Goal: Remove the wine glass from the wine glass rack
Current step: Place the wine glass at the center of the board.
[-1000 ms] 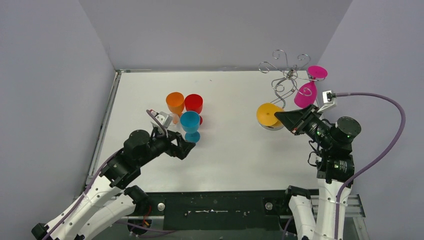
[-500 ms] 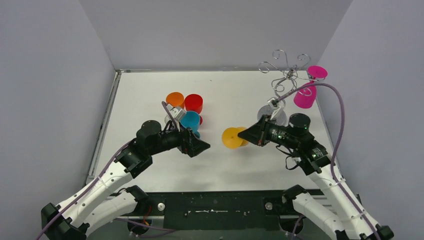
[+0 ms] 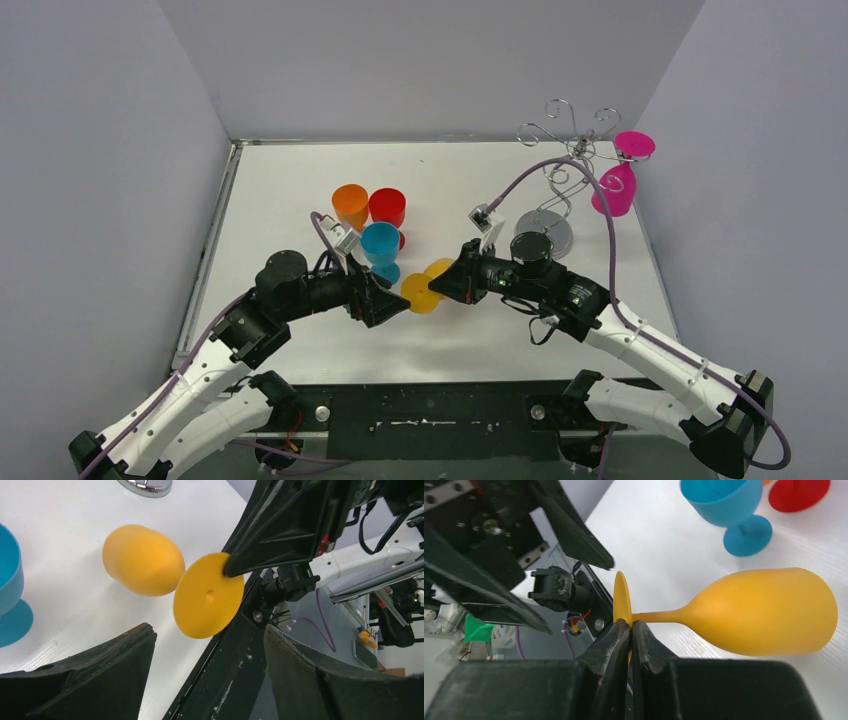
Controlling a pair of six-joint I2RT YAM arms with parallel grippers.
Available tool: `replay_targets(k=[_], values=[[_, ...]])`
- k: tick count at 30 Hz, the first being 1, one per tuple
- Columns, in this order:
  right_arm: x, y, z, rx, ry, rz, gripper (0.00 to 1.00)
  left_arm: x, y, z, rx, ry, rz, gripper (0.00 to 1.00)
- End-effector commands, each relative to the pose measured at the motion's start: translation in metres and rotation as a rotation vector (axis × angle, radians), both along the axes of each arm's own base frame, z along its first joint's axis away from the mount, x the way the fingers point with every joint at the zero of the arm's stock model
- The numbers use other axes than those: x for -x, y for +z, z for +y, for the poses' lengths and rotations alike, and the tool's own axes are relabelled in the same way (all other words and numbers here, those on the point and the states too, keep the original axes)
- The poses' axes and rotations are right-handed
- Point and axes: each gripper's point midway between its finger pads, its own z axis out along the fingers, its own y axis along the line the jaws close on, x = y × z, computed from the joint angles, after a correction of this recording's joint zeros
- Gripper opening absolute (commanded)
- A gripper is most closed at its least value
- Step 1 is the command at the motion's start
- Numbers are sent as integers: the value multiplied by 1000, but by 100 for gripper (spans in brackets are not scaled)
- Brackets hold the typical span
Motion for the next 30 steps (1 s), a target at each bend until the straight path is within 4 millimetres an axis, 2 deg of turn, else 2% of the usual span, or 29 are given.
replay_targets(k=[1, 3, 4, 8, 18, 23, 28, 30], values=[[6, 59, 16, -173, 106, -184, 0, 10, 4, 1, -8, -48, -15, 76], [13, 58, 21, -188, 160, -170, 0, 9, 4, -1, -1, -53, -14, 72], [15, 56, 23, -187, 174, -159, 0, 8, 5, -2, 4, -56, -13, 66], [9, 53, 21, -164, 154, -175, 0, 5, 14, -2, 23, -43, -39, 57], [28, 60, 21, -234, 241, -209, 0, 20, 20, -14, 116, -146, -39, 47], [31, 62, 18, -242, 251, -223, 0, 24, 32, -16, 169, -169, -63, 23], [31, 60, 17, -237, 245, -216, 0, 27, 38, -15, 178, -181, -71, 16], [33, 58, 18, -238, 257, -217, 0, 28, 38, -15, 177, -187, -80, 10]])
